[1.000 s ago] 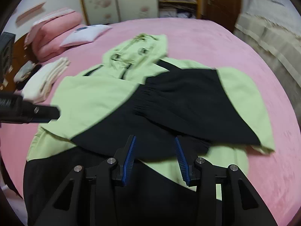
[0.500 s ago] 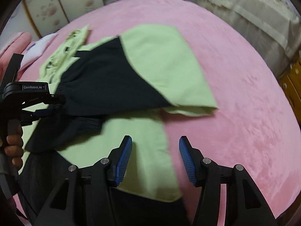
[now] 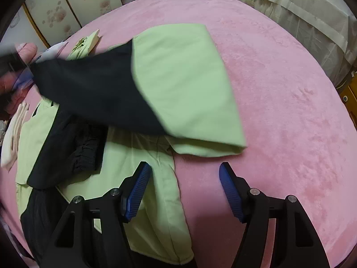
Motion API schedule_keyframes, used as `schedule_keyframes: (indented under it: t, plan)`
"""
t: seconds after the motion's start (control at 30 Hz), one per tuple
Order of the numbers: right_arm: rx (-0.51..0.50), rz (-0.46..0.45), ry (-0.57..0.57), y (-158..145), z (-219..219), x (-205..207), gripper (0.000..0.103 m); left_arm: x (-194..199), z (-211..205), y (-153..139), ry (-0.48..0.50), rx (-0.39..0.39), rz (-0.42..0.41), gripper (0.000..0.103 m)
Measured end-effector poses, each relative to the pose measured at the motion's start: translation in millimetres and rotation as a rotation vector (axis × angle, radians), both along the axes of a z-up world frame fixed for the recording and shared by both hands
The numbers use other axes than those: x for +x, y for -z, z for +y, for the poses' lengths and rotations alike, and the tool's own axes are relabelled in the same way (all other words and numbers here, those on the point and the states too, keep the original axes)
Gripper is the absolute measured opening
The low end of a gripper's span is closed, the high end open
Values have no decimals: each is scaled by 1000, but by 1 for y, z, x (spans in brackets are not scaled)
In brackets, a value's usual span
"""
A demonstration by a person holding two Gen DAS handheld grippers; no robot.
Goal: Fold large clothes
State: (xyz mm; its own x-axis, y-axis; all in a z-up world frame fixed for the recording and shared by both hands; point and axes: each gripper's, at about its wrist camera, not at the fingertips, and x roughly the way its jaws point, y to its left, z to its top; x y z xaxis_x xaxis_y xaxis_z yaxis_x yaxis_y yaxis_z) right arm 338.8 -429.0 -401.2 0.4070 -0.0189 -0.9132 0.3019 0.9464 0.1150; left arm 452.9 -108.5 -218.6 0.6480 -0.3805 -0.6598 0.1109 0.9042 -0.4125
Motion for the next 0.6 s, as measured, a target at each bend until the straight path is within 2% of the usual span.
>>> schedule_keyframes:
  t: [0.17,0.23,0.3,0.4,0.43,0.6]
  plan:
    - [-31,-4,-20,5,1,12,66,-1,47,-69,-63,-17,-148,20]
    - [-39,-11,-24,7,1,17,66,-6,78,-85,-92,11,-164,20]
    - [-50,-14,-25,10,3,20,66,-13,98,-82,-150,85,-165,20]
    - [-65,-17,-18,14,8,25,66,-17,127,-49,-233,237,-84,20]
    - [-69,-17,-14,16,9,28,66,-20,138,-26,-264,291,-17,20]
    - [-80,-10,-29,23,12,27,66,-23,182,75,-333,376,260,21]
